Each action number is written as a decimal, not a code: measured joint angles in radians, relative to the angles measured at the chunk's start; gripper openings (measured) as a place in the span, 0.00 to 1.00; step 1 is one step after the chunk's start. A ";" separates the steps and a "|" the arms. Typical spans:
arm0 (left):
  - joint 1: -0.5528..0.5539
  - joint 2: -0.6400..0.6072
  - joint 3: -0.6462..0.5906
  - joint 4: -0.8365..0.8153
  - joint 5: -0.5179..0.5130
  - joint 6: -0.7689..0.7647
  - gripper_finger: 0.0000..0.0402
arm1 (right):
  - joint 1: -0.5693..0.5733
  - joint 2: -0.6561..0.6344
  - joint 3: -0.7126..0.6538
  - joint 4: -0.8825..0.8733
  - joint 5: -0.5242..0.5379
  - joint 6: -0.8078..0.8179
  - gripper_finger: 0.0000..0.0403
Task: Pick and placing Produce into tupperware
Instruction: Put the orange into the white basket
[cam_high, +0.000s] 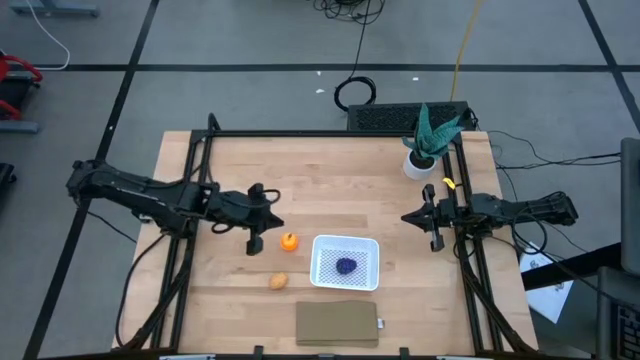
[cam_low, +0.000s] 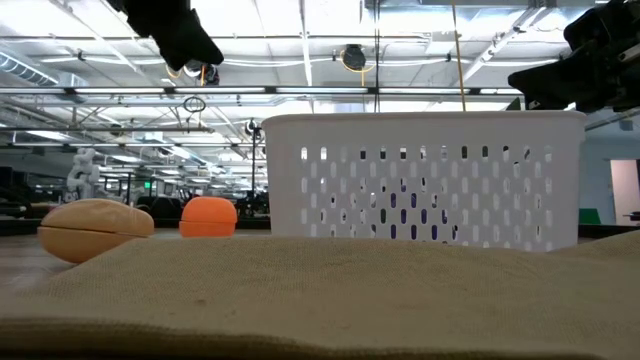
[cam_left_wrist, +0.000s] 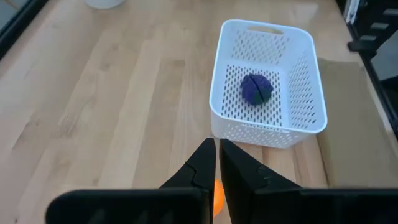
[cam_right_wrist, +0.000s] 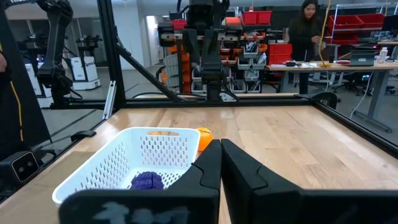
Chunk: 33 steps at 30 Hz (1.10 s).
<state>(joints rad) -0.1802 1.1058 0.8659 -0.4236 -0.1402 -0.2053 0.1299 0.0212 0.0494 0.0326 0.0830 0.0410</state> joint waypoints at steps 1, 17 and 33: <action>0.000 0.012 0.017 -0.012 0.000 0.000 0.06 | 0.000 0.000 0.000 0.000 0.000 0.000 0.00; -0.020 0.169 0.290 -0.386 -0.036 0.013 0.06 | 0.000 0.012 0.000 -0.008 0.000 0.000 0.00; -0.022 0.330 0.451 -0.561 0.010 0.016 0.06 | 0.000 0.024 0.000 -0.005 0.003 0.000 0.00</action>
<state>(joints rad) -0.2024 1.4356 1.3170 -0.9847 -0.1303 -0.1898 0.1301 0.0456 0.0494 0.0277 0.0856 0.0410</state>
